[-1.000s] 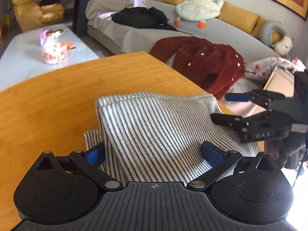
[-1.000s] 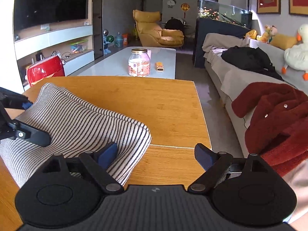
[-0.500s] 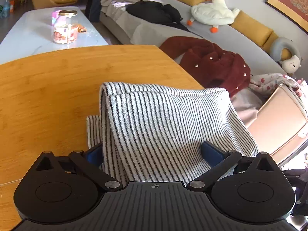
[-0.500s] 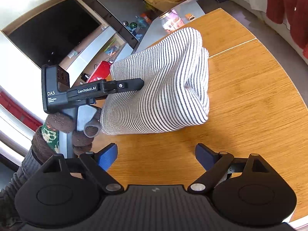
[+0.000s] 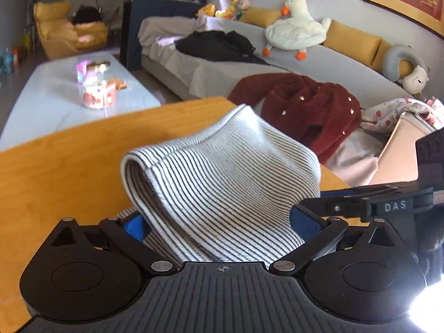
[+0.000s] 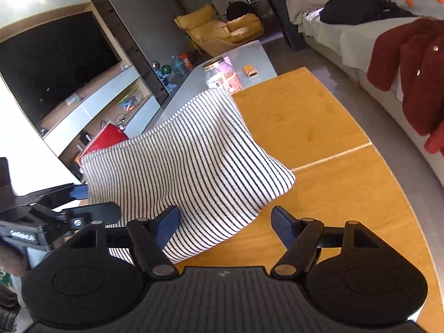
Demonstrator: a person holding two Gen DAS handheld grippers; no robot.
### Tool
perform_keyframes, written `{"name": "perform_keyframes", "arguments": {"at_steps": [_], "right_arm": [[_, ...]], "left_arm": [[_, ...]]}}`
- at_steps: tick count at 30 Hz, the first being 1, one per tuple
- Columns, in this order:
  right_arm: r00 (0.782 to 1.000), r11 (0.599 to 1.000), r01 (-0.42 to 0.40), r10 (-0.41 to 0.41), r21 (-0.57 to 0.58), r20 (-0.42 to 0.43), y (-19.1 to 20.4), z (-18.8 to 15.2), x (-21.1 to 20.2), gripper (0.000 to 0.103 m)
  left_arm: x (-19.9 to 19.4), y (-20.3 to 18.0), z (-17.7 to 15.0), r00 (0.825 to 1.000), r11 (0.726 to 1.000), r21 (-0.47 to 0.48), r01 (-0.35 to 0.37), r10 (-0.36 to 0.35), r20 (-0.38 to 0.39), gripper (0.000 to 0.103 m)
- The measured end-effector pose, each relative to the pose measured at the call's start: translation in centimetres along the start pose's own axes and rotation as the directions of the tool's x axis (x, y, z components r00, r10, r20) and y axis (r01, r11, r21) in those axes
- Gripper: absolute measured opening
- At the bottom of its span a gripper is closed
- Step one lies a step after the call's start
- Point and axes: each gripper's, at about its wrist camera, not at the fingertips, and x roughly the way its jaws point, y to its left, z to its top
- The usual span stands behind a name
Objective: Fold clothes
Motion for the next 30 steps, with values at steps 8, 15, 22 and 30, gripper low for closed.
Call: {"name": "perform_keyframes", "arguments": {"at_steps": [8, 15, 22, 30], "right_arm": [[0.997, 0.992, -0.065, 0.068, 0.106, -0.029, -0.3, 0.4, 0.6, 0.080], [0.993, 0.993, -0.095, 0.099, 0.066, -0.067, 0.0, 0.0, 1.4, 0.073], [0.999, 0.996, -0.038, 0.035, -0.078, -0.039, 0.3, 0.7, 0.6, 0.072], [1.000, 0.986, 0.025, -0.024, -0.165, 0.008, -0.3, 1.4, 0.0, 0.073]], "left_arm": [[4.0, 4.8, 0.0, 0.999, 0.978, -0.205, 0.039, -0.042, -0.011, 0.103], [4.9, 5.4, -1.4, 0.990, 0.959, -0.252, 0.133, -0.141, -0.015, 0.103], [3.8, 1.3, -3.4, 0.973, 0.958, -0.191, 0.213, -0.225, -0.047, 0.103], [1.2, -4.5, -5.5, 0.962, 0.966, -0.079, 0.248, -0.255, -0.097, 0.103]]}}
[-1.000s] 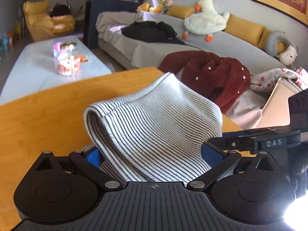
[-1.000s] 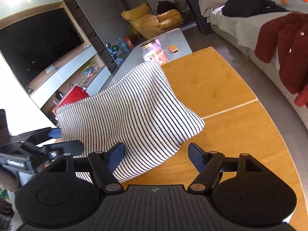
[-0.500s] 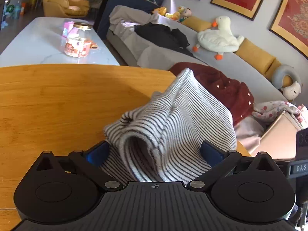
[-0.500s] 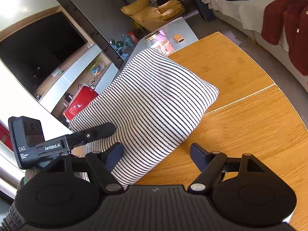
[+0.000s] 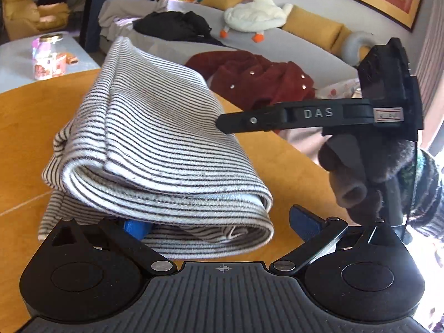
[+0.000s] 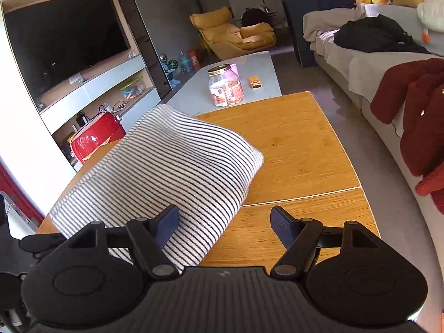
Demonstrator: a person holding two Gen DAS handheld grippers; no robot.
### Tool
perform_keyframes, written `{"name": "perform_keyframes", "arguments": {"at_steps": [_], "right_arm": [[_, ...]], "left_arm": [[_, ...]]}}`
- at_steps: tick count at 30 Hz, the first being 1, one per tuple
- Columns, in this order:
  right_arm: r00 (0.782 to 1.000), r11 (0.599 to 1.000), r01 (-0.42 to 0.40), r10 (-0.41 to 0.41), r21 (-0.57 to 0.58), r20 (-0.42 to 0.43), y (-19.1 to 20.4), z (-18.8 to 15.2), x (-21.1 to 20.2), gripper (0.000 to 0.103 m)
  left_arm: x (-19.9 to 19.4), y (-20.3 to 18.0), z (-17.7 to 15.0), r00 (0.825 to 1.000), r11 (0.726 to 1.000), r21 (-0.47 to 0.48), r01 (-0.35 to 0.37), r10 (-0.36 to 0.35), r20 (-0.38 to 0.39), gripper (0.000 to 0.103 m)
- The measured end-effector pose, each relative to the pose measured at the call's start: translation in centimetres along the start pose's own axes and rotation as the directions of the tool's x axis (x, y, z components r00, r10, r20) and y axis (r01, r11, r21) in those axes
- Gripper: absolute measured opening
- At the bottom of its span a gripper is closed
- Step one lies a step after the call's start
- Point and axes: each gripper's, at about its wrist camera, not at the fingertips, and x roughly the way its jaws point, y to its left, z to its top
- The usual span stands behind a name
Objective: Fold clothes
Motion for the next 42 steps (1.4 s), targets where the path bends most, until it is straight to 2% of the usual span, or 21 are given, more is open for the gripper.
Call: {"name": "perform_keyframes", "arguments": {"at_steps": [3, 5, 7, 10, 12, 13, 15, 18, 22, 24, 30, 33, 36, 38, 40, 42], "right_arm": [[1.000, 1.000, 0.010, -0.010, -0.016, 0.006, -0.4, -0.3, -0.2, 0.076], [1.000, 0.999, 0.017, -0.016, -0.027, 0.013, -0.6, -0.6, -0.3, 0.078], [1.000, 1.000, 0.017, -0.017, -0.019, 0.016, -0.6, -0.8, -0.3, 0.078], [1.000, 1.000, 0.022, -0.022, -0.003, 0.022, -0.3, -0.9, -0.7, 0.078], [1.000, 1.000, -0.007, 0.007, 0.017, 0.020, 0.0, -1.2, -1.1, 0.078], [0.999, 0.999, -0.033, 0.032, 0.032, 0.016, 0.1, -1.3, -1.4, 0.078], [0.996, 0.995, -0.087, 0.087, 0.057, -0.002, 0.4, -1.8, -1.8, 0.078], [0.995, 0.994, -0.097, 0.098, 0.040, -0.011, 0.9, -2.4, -1.8, 0.078], [0.997, 0.997, -0.072, 0.072, 0.024, 0.001, 0.7, -2.1, -1.4, 0.078], [0.999, 1.000, -0.024, 0.024, -0.005, 0.026, 0.5, -1.6, -1.2, 0.078], [0.984, 0.981, 0.150, -0.135, -0.125, 0.116, 0.7, -0.6, -1.4, 0.078], [0.977, 0.969, 0.165, -0.135, -0.184, 0.166, 1.8, -0.8, -3.0, 0.078], [0.970, 0.956, 0.141, -0.081, -0.258, 0.229, 3.6, -1.8, -5.3, 0.078], [0.966, 0.944, 0.106, -0.023, -0.313, 0.258, 5.3, -2.6, -6.5, 0.078], [0.966, 0.927, 0.066, 0.033, -0.369, 0.257, 6.9, -3.5, -6.8, 0.078], [0.972, 0.895, 0.049, 0.060, -0.444, 0.228, 9.0, -4.7, -5.8, 0.078]], "left_arm": [[-2.2, -0.3, 0.4, 0.999, 0.999, -0.033, -0.009, 0.011, 0.047, 0.103], [-4.0, -0.2, 1.0, 0.990, 0.997, -0.036, -0.075, 0.079, 0.119, 0.103], [-5.4, 0.2, 1.6, 0.971, 0.987, -0.043, -0.154, 0.159, 0.180, 0.103], [-5.1, 1.9, 2.7, 0.946, 0.965, -0.069, -0.252, 0.261, 0.190, 0.103], [-3.5, 3.8, 3.0, 0.953, 0.961, -0.111, -0.253, 0.268, 0.143, 0.103], [-2.7, 4.9, 3.0, 0.958, 0.961, -0.134, -0.243, 0.259, 0.119, 0.103], [-1.5, 6.7, 2.8, 0.975, 0.962, -0.206, -0.178, 0.200, 0.094, 0.103], [-1.3, 8.1, 2.1, 0.983, 0.950, -0.295, -0.100, 0.140, 0.116, 0.103], [-1.3, 6.4, 1.2, 0.987, 0.957, -0.276, -0.093, 0.126, 0.101, 0.103], [-1.3, 4.9, 0.5, 0.991, 0.962, -0.263, -0.070, 0.098, 0.092, 0.103], [-0.3, -0.6, -1.6, 0.997, 0.982, -0.177, 0.065, -0.055, 0.060, 0.103], [-0.9, -1.8, -1.8, 0.995, 0.986, -0.146, 0.086, -0.077, 0.067, 0.103], [-3.7, -1.3, -1.5, 0.989, 0.990, -0.142, 0.005, 0.016, 0.148, 0.103], [-5.6, -0.2, -1.3, 0.973, 0.978, -0.194, -0.075, 0.115, 0.201, 0.103], [-7.0, 1.0, -1.0, 0.940, 0.946, -0.264, -0.188, 0.251, 0.231, 0.103], [-7.2, 1.4, -0.5, 0.888, 0.898, -0.292, -0.330, 0.400, 0.228, 0.103]]}}
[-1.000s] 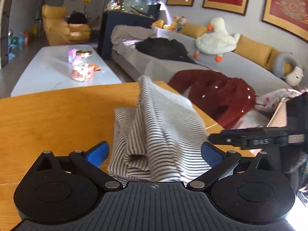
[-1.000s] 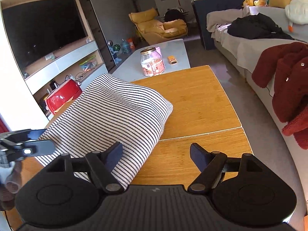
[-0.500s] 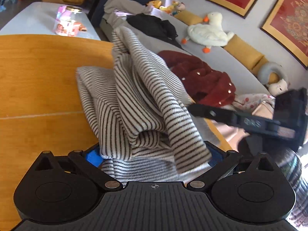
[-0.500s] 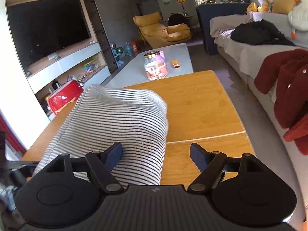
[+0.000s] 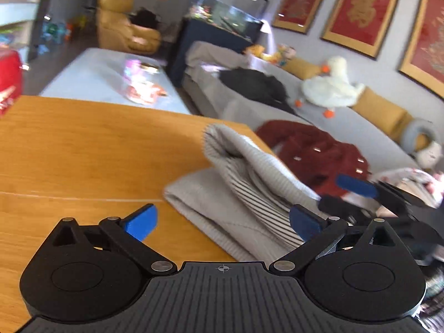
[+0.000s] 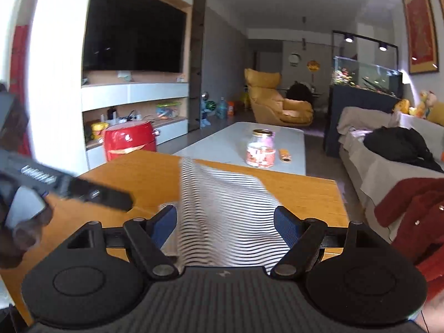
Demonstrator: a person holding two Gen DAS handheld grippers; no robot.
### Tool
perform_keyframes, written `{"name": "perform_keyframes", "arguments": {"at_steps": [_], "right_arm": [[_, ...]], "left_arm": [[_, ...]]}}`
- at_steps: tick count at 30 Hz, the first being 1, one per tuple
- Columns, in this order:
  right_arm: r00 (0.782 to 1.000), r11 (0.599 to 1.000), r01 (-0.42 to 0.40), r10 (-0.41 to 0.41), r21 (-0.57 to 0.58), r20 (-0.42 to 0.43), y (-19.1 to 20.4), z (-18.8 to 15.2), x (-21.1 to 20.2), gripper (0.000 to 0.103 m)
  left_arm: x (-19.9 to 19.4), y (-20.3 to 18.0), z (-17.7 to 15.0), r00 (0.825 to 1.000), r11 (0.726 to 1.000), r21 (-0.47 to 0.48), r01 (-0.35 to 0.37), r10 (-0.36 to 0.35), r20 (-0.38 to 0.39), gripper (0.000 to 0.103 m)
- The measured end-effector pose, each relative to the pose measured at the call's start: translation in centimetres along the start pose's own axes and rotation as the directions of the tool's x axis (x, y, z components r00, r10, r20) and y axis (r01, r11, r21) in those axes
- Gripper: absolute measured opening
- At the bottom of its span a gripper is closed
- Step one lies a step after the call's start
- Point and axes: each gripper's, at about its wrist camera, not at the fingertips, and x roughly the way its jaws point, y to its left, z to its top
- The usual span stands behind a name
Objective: Fold clothes
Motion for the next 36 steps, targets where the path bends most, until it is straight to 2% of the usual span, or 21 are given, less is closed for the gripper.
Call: {"name": "perform_keyframes", "arguments": {"at_steps": [2, 3, 6, 7, 8, 9, 11, 14, 17, 21, 23, 24, 25, 28, 29, 32, 36], "right_arm": [[0.999, 0.997, 0.032, -0.035, -0.074, -0.032, 1.5, -0.8, 1.5, 0.078], [0.998, 0.993, 0.047, -0.053, -0.111, -0.047, 2.2, -1.2, 2.2, 0.075], [0.995, 0.980, 0.072, -0.084, -0.185, -0.062, 3.5, -1.9, 3.3, 0.071], [0.995, 0.979, 0.076, -0.087, -0.189, -0.053, 3.5, -1.9, 3.0, 0.066], [0.995, 0.979, 0.087, -0.095, -0.184, -0.037, 3.4, -1.6, 2.5, 0.051], [0.994, 0.979, 0.098, -0.104, -0.179, -0.021, 3.3, -1.3, 2.0, 0.046], [0.992, 0.975, 0.125, -0.126, -0.184, 0.004, 3.2, -0.9, 1.3, 0.046], [0.992, 0.963, 0.111, -0.124, -0.247, -0.035, 3.6, -1.7, 2.0, 0.068], [0.991, 0.962, 0.111, -0.125, -0.251, -0.041, 3.8, -2.8, 2.5, 0.068], [0.992, 0.983, 0.122, -0.124, -0.140, -0.004, 2.2, -1.6, 1.4, 0.036], [0.991, 0.984, 0.135, -0.136, -0.116, 0.006, 1.3, -1.1, 0.9, 0.030], [0.990, 0.983, 0.141, -0.141, -0.113, 0.010, 1.0, -0.9, 0.6, 0.028], [0.990, 0.982, 0.142, -0.142, -0.126, 0.008, 1.1, -0.7, 0.6, 0.027], [0.992, 0.984, 0.121, -0.123, -0.128, -0.005, 1.4, 0.2, 0.4, 0.022], [0.994, 0.988, 0.107, -0.108, -0.108, -0.005, 1.4, 0.7, 0.0, 0.022], [1.000, 0.999, -0.013, 0.012, 0.041, 0.026, 0.4, 2.5, -2.0, 0.022], [0.985, 0.970, -0.171, 0.164, 0.173, 0.052, -0.5, 3.3, -2.5, 0.022]], "left_arm": [[0.5, -0.5, 0.2, 0.994, 0.994, 0.033, -0.105, 0.104, 0.018, 0.103], [0.8, -0.7, 0.3, 0.991, 0.991, 0.039, -0.131, 0.131, 0.016, 0.103], [1.6, -0.7, 0.5, 0.995, 0.996, 0.006, -0.092, 0.092, -0.032, 0.103], [1.7, -0.6, 0.5, 0.996, 0.996, 0.000, -0.085, 0.085, -0.039, 0.103], [1.7, -0.6, 0.5, 0.996, 0.996, 0.002, -0.086, 0.086, -0.039, 0.103], [1.7, -0.5, 0.4, 0.995, 0.996, 0.003, -0.087, 0.087, -0.041, 0.103], [1.9, -0.4, 0.3, 0.996, 0.997, -0.003, -0.080, 0.079, -0.050, 0.103], [2.4, -0.4, 0.2, 0.996, 0.998, -0.018, -0.060, 0.059, -0.063, 0.103], [2.6, -0.6, 0.0, 0.997, 0.999, -0.029, -0.040, 0.038, -0.073, 0.103], [3.4, -1.0, -0.3, 0.993, 0.996, -0.074, 0.044, -0.052, -0.109, 0.103], [4.0, -1.3, -0.5, 0.985, 0.990, -0.095, 0.109, -0.120, -0.125, 0.102], [4.3, -1.5, -0.7, 0.979, 0.985, -0.099, 0.142, -0.155, -0.131, 0.098], [4.6, -1.7, -0.8, 0.972, 0.980, -0.099, 0.172, -0.185, -0.141, 0.089], [5.9, -2.0, -1.4, 0.949, 0.964, -0.133, 0.231, -0.253, -0.186, 0.067], [6.1, -1.8, -1.6, 0.947, 0.962, -0.145, 0.233, -0.258, -0.192, 0.065], [6.8, -1.6, -1.9, 0.942, 0.958, -0.157, 0.241, -0.269, -0.199, 0.065], [7.5, -1.4, -2.2, 0.939, 0.954, -0.169, 0.248, -0.280, -0.201, 0.065]]}}
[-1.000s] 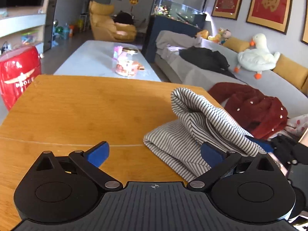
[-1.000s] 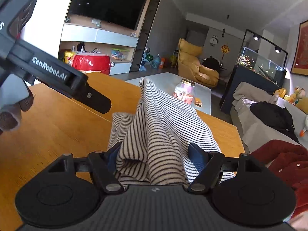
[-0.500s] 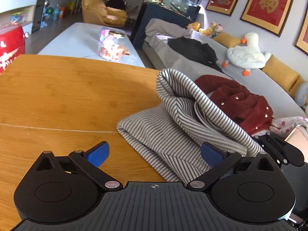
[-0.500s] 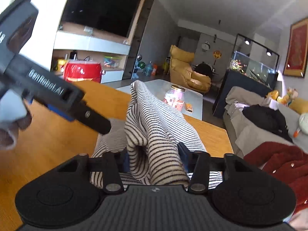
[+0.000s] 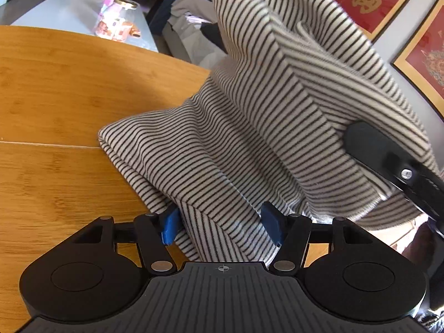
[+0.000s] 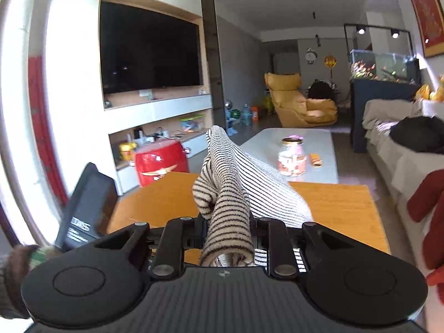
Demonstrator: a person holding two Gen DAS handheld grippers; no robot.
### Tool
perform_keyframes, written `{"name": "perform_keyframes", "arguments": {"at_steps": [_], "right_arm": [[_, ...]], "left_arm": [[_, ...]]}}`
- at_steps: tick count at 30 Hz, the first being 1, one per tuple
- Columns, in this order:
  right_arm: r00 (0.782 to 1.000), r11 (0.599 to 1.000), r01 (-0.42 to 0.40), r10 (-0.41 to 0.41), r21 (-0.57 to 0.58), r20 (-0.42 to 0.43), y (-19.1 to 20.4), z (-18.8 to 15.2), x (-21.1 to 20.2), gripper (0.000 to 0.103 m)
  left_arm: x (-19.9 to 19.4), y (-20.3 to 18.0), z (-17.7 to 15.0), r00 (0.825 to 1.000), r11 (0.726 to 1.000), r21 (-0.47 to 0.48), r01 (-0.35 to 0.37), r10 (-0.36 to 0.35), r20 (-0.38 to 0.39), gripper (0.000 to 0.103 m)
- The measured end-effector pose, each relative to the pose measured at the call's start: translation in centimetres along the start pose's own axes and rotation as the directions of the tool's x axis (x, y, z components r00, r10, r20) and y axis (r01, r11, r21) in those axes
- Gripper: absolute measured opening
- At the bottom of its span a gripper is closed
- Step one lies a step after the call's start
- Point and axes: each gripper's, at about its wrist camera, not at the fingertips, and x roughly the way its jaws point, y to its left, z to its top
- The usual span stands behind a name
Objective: Fold clothes
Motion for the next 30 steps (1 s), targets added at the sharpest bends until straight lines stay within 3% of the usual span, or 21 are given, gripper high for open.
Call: {"name": "perform_keyframes", "arguments": {"at_steps": [1, 3, 8, 9, 10, 13, 17, 24, 27, 30], "right_arm": [[1.000, 1.000, -0.022, 0.022, 0.019, -0.006, -0.2, -0.1, 0.1, 0.022], [1.000, 1.000, 0.011, -0.011, 0.009, -0.019, -0.3, -1.0, 0.7, 0.022], [0.995, 0.997, 0.058, -0.054, 0.051, -0.080, -1.6, -3.1, 2.0, 0.022], [0.994, 0.997, 0.062, -0.057, 0.049, -0.088, -1.6, -3.5, 2.2, 0.023], [0.994, 0.997, 0.062, -0.058, 0.042, -0.092, -1.5, -3.8, 2.3, 0.023], [0.993, 0.997, 0.075, -0.076, -0.015, -0.091, -0.5, -4.6, 2.5, 0.024], [0.991, 0.990, 0.102, -0.109, -0.102, -0.075, 1.0, -5.4, 3.1, 0.026], [0.987, 0.978, 0.154, -0.158, -0.144, -0.016, 1.5, -5.7, 2.6, 0.026], [0.976, 0.938, 0.211, -0.216, -0.275, 0.013, 3.6, -5.8, 2.9, 0.026], [0.974, 0.905, 0.207, -0.228, -0.372, -0.012, 5.5, -7.0, 3.7, 0.026]], "left_arm": [[0.0, 0.1, 0.0, 1.000, 1.000, -0.003, -0.001, 0.001, 0.003, 0.063], [-0.2, 0.3, -0.1, 1.000, 1.000, -0.006, -0.002, 0.002, 0.004, 0.062], [-2.3, 1.4, 0.1, 1.000, 1.000, -0.024, -0.005, 0.006, 0.006, 0.073], [-3.0, 1.6, 0.2, 1.000, 1.000, -0.019, -0.025, 0.025, 0.018, 0.088], [-3.7, 1.7, 0.3, 0.998, 0.999, -0.014, -0.052, 0.052, 0.037, 0.094], [-5.8, 2.2, 0.7, 0.988, 0.992, -0.007, -0.123, 0.123, 0.093, 0.094], [-8.1, 2.3, 1.9, 0.976, 0.990, -0.028, -0.140, 0.143, 0.162, 0.094], [-10.7, 0.4, 4.6, 0.952, 0.987, -0.038, -0.156, 0.161, 0.262, 0.094], [-11.0, -0.2, 5.5, 0.947, 0.988, -0.031, -0.150, 0.153, 0.282, 0.094], [-10.3, -1.1, 6.5, 0.952, 0.994, -0.007, -0.112, 0.109, 0.287, 0.094]]}}
